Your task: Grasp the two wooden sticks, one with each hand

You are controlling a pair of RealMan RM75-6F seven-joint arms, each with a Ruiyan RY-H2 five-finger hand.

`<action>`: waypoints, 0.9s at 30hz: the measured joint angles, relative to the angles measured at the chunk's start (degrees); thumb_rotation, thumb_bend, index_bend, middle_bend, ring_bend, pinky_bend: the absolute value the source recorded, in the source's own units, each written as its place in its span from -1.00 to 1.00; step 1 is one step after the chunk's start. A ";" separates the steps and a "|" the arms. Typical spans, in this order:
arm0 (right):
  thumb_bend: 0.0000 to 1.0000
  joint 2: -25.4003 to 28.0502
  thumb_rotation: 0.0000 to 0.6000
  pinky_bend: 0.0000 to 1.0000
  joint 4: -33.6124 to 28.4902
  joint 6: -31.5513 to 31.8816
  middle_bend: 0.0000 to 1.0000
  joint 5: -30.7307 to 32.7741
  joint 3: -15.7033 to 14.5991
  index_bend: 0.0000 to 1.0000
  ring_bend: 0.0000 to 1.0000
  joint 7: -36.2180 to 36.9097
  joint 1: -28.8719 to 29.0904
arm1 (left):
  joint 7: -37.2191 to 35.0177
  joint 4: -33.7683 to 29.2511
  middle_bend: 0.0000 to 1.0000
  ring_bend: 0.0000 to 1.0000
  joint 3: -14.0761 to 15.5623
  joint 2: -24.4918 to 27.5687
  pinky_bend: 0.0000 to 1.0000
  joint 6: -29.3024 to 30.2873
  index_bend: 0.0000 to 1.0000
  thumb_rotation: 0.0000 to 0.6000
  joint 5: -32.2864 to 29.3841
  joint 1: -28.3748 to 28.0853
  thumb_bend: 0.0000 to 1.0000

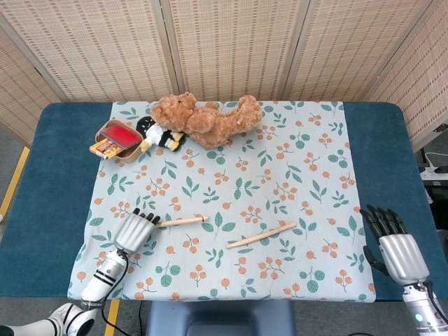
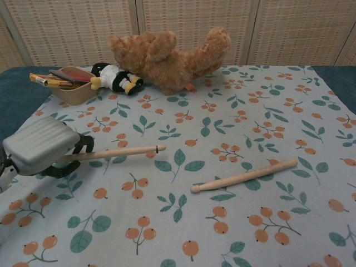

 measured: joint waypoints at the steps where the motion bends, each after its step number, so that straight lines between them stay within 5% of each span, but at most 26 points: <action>1: -0.20 -0.17 1.00 -1.00 0.03 -0.06 -0.99 -0.03 -0.03 -1.00 -1.00 -0.29 0.03 | -1.64 0.63 0.74 0.44 0.24 -0.09 0.06 0.85 0.60 1.00 0.67 0.05 0.08; 10: -0.20 -4.39 1.00 -1.00 2.44 -1.11 -0.99 -2.91 -0.45 -1.00 -1.00 -4.64 1.48 | -13.67 5.02 0.75 0.44 2.17 0.69 0.07 10.18 0.61 1.00 5.87 1.82 0.08; 27: -0.20 -19.82 1.00 -1.00 10.08 -17.08 -0.63 -1.67 3.45 -0.70 -1.00 -20.40 14.00 | -15.67 3.65 0.75 0.44 2.34 4.16 0.09 13.07 0.61 1.00 5.96 4.43 0.08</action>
